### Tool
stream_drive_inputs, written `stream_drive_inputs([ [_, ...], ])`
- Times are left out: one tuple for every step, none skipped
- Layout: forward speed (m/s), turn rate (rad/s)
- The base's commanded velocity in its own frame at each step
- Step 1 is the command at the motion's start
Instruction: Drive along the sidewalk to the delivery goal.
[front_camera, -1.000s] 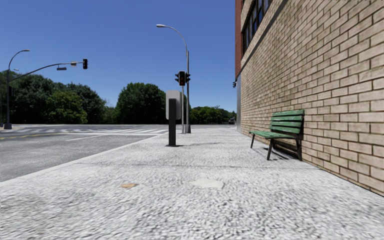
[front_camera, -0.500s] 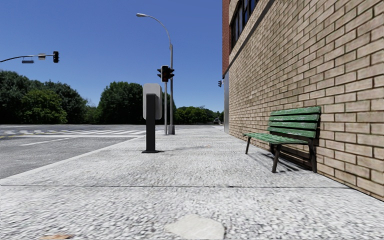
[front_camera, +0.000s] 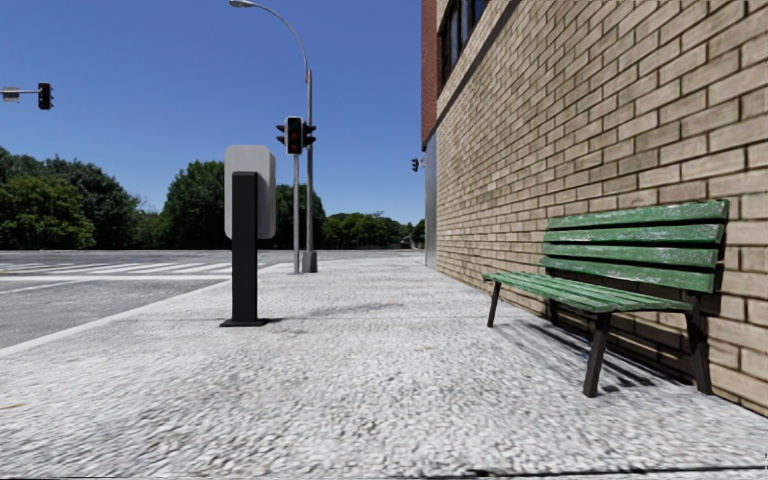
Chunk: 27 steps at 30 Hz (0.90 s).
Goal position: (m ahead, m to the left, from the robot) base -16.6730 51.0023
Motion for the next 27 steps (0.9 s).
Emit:
stream_drive_inputs([
  [2.00,0.00],
  [2.00,0.00],
  [2.00,0.00],
  [2.00,0.00],
  [2.00,0.00],
  [2.00,0.00],
  [2.00,0.00],
  [2.00,0.00],
  [2.00,0.00],
  [2.00,0.00],
  [2.00,0.00],
  [2.00,0.00],
  [2.00,0.00],
  [2.00,0.00],
  [2.00,0.00],
  [2.00,0.00],
  [2.00,0.00],
  [2.00,0.00],
  [2.00,0.00],
  [2.00,0.00],
  [2.00,0.00],
  [2.00,0.00],
  [2.00,0.00],
  [2.00,0.00],
  [2.00,0.00],
  [2.00,0.00],
  [2.00,0.00],
])
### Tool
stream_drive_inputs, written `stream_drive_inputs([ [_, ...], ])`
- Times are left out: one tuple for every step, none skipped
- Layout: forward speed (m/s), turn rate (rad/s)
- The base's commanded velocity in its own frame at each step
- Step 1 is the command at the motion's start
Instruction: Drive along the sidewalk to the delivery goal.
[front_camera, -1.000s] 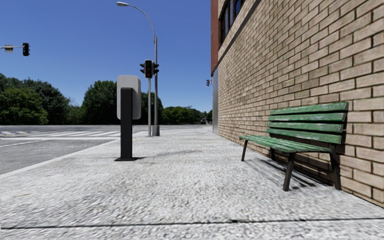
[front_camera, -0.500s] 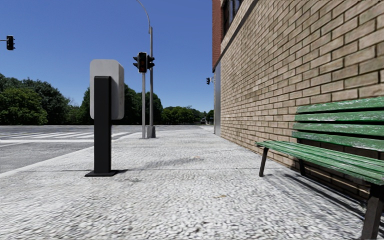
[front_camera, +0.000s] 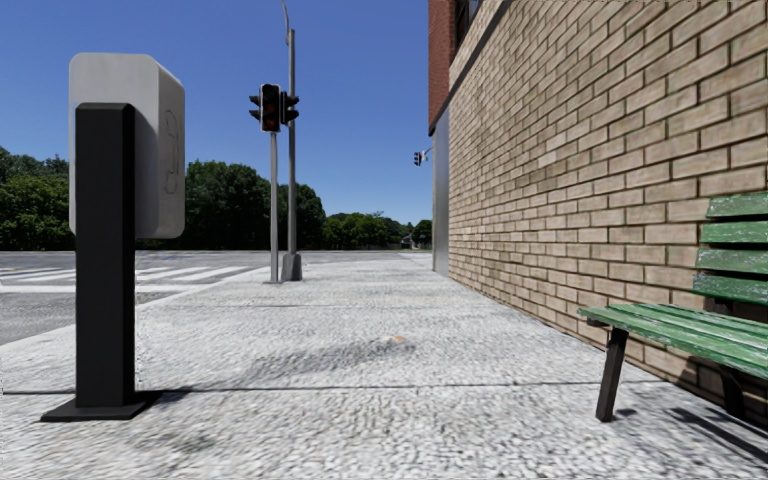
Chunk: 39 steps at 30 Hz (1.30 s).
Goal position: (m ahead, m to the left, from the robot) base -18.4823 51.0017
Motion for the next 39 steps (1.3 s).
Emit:
stream_drive_inputs([
  [2.00,0.00],
  [2.00,0.00],
  [2.00,0.00],
  [2.00,0.00],
  [2.00,0.00],
  [2.00,0.00],
  [2.00,0.00],
  [2.00,0.00],
  [2.00,0.00],
  [2.00,0.00],
  [2.00,0.00],
  [2.00,0.00],
  [2.00,0.00],
  [2.00,0.00],
  [2.00,0.00],
  [2.00,0.00],
  [2.00,0.00],
  [2.00,0.00],
  [2.00,0.00],
  [2.00,0.00],
  [2.00,0.00],
  [2.00,0.00],
  [2.00,0.00],
  [2.00,0.00],
  [2.00,0.00],
  [2.00,0.00],
  [2.00,0.00],
  [2.00,0.00],
  [2.00,0.00],
  [2.00,0.00],
  [2.00,0.00],
  [2.00,0.00],
  [2.00,0.00],
  [2.00,0.00],
  [2.00,0.00],
  [2.00,0.00],
  [2.00,0.00],
  [2.00,0.00],
  [2.00,0.00],
])
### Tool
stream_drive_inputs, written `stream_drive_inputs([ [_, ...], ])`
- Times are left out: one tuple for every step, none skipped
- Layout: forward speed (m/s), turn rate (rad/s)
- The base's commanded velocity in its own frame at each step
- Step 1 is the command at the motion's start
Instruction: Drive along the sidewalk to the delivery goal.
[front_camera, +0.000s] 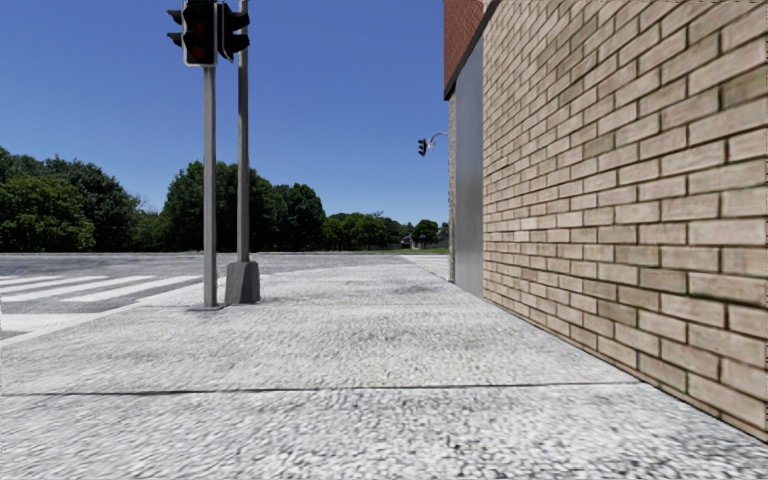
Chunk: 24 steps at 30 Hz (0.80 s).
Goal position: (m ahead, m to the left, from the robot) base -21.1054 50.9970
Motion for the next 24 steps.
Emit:
stream_drive_inputs([
  [2.00,0.00],
  [2.00,0.00],
  [2.00,0.00],
  [2.00,0.00],
  [2.00,0.00],
  [2.00,0.00],
  [2.00,0.00],
  [1.99,0.00],
  [1.98,0.00],
  [1.98,0.00],
  [1.98,0.00],
  [1.98,0.00],
  [1.98,0.00],
  [1.98,0.00],
  [2.00,0.00],
  [2.00,0.00],
  [2.00,0.00],
  [2.00,0.00],
  [2.00,0.00],
  [2.00,0.00],
  [2.00,0.00],
  [1.97,0.00],
  [1.91,0.00],
  [1.91,0.00],
])
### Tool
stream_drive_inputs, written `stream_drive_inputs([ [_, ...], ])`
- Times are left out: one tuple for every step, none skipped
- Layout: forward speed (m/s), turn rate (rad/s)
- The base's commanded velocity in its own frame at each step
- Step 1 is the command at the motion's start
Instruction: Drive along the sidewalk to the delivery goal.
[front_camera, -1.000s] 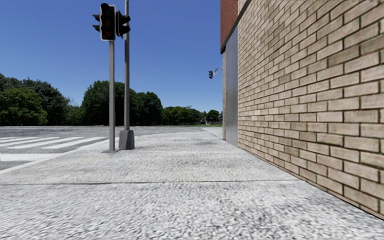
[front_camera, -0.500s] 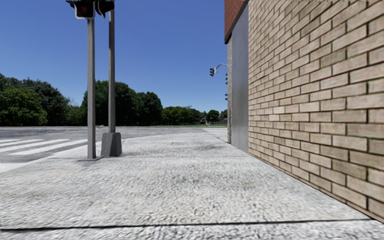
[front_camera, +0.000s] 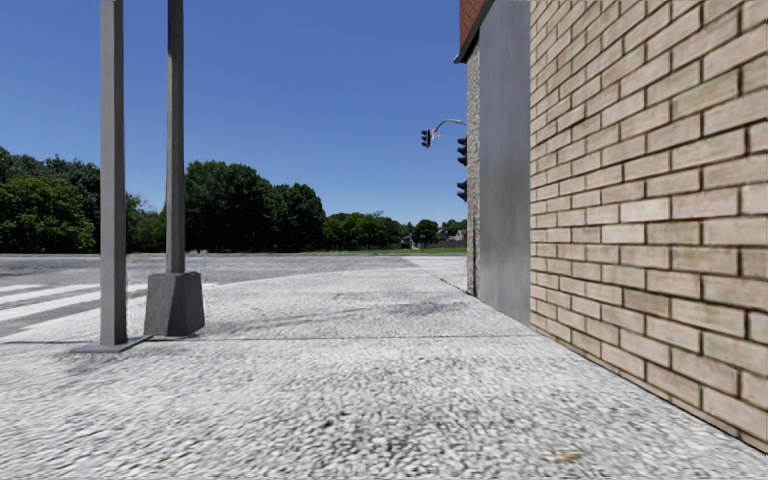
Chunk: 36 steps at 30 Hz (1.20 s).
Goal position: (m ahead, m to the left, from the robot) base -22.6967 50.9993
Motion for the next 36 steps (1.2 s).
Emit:
stream_drive_inputs([
  [1.79,0.00],
  [1.70,0.00],
  [1.66,0.00],
  [1.66,0.00],
  [1.66,0.00],
  [1.66,0.00],
  [1.66,0.05],
  [1.66,0.05],
  [1.66,0.14],
  [1.64,0.18],
  [1.52,0.20],
  [1.52,0.20],
  [1.28,0.20],
  [1.09,0.20],
  [1.09,0.20],
  [1.02,0.20],
  [0.99,0.20],
  [0.98,0.20],
  [0.98,0.20],
  [0.98,0.21],
  [0.98,0.23],
  [0.98,0.24],
  [0.98,0.24],
  [0.98,0.25],
  [0.98,0.27],
  [0.99,0.29],
  [1.00,0.30],
  [1.00,0.30],
  [1.00,0.30],
  [1.01,0.30],
  [1.02,0.30],
  [1.02,0.30],
  [1.02,0.30],
  [1.05,0.30],
  [1.05,0.30],
  [1.30,0.30],
])
